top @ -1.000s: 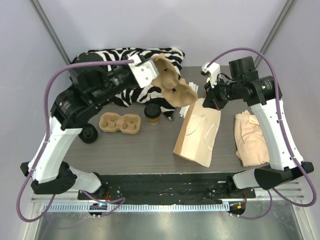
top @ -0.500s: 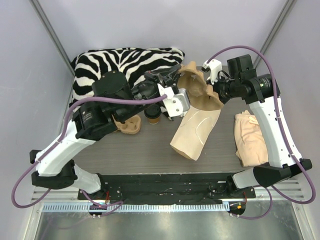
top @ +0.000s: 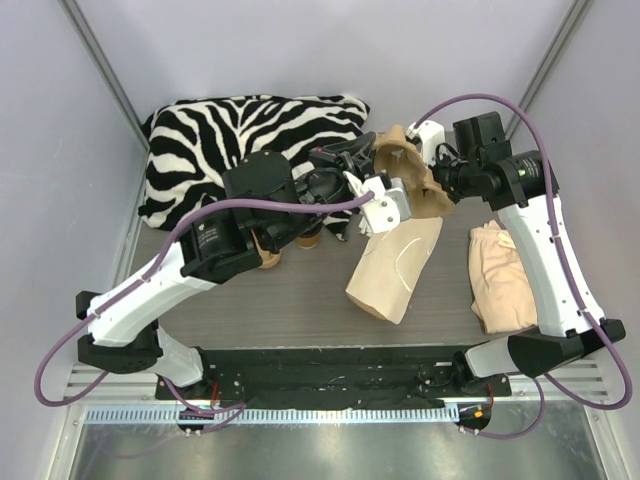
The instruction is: Pack the takeout coffee
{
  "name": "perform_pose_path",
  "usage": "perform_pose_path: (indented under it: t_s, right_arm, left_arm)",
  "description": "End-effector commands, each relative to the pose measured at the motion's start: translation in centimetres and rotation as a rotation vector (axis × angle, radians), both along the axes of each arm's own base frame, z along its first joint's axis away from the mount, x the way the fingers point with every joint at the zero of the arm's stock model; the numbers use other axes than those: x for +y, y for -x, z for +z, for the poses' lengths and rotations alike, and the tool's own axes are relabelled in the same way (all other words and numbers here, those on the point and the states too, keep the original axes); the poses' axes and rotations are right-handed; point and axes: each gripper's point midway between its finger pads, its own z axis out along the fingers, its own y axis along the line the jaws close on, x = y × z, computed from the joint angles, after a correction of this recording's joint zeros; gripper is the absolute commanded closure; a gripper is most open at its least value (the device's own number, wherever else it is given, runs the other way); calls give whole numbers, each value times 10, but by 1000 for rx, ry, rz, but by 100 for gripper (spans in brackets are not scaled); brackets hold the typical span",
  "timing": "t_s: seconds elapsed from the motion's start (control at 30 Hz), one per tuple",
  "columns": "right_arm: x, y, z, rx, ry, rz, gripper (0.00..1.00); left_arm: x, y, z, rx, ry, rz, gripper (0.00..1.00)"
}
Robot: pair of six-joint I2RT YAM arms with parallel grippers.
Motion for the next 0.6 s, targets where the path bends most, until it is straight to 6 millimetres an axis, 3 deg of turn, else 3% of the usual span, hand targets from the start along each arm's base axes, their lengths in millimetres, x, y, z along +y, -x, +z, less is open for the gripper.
perform_pose_path:
  t_s: [0.0, 0.3, 0.57]
  right_arm:
    - [-3, -7, 17, -84, -19, -50, 99]
    - [-13, -13, 17, -103, -1, -133, 99]
    - [-15, -8, 18, -113, -1, -136, 99]
  left_arm:
    - [8, 6, 39, -29, 134, 29, 100]
    - [-4, 22, 34, -35, 100, 65, 100]
    - [7, 12, 2, 22, 48, 163, 100]
